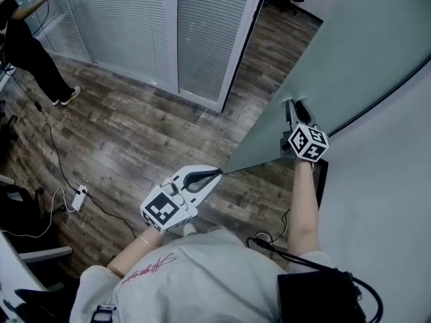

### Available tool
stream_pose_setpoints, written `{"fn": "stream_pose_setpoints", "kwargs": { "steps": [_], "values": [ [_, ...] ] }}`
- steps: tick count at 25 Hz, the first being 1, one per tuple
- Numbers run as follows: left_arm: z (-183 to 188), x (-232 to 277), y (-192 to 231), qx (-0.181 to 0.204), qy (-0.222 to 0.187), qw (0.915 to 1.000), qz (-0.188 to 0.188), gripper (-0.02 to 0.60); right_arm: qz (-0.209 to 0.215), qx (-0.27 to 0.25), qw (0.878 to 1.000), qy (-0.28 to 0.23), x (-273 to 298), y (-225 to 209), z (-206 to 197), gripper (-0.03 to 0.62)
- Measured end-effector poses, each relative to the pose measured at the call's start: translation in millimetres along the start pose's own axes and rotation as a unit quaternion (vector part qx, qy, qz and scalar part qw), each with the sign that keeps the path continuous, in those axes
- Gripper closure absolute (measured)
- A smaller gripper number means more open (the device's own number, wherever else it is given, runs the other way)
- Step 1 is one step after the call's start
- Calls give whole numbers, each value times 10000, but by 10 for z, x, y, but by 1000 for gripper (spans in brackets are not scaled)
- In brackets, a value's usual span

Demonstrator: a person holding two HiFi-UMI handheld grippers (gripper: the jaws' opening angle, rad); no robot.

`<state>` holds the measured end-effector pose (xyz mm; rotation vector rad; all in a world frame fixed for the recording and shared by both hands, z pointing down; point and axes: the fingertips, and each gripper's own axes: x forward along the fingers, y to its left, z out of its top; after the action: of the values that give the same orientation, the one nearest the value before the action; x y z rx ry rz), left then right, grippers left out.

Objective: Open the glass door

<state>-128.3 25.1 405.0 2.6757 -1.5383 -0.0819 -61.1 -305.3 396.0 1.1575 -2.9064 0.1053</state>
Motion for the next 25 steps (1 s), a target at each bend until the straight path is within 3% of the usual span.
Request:
{"fn": "stream_pose_setpoints", "kwargs": {
  "steps": [7,15,25],
  "values": [
    [-132,63,-182,13,102,9999,-93,563,222,-29,9997,-3,-325,19,-25,480],
    [-90,457,-723,63,29,9995,-315,563,589,-82,9982,4,-707,51,-2,480],
    [-137,806,-1245,-81,-31,9997,-219,563,909,-116,9958,-22,-1175,10,-21,480]
  ]
}}
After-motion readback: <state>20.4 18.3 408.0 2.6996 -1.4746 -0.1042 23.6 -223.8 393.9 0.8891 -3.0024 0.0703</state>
